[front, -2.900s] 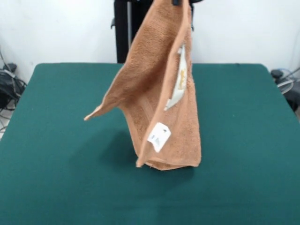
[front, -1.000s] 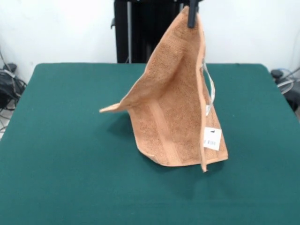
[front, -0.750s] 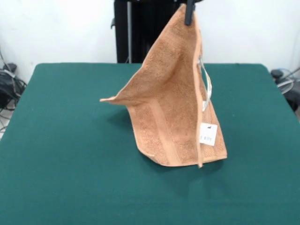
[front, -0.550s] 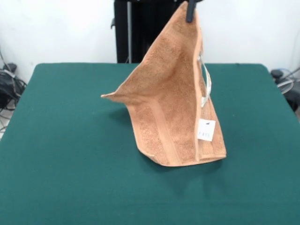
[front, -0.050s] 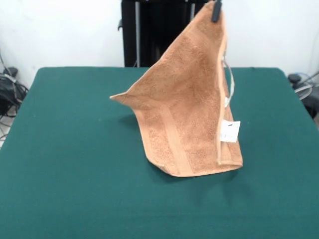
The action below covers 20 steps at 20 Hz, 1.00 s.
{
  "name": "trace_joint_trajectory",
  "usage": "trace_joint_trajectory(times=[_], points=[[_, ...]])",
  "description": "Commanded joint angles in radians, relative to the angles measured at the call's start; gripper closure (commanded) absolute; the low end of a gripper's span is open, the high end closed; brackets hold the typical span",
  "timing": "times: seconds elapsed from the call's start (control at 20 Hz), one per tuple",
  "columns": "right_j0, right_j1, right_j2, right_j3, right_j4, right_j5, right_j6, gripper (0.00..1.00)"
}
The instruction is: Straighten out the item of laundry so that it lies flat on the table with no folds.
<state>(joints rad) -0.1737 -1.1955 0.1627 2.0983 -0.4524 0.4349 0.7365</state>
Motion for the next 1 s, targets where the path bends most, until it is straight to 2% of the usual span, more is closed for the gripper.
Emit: trace_joint_trajectory(times=[0.05, 0.5, 1.0], points=[[0.104, 0.093, -0.152, 0.01, -0.09, -0.082, 0.396, 1.0], [0.283, 0.208, -0.303, -0.03, -0.116, -0.164, 0.495, 1.0], [0.522, 0.351, -0.483, -0.072, -0.068, -0.251, 0.596, 1.0]])
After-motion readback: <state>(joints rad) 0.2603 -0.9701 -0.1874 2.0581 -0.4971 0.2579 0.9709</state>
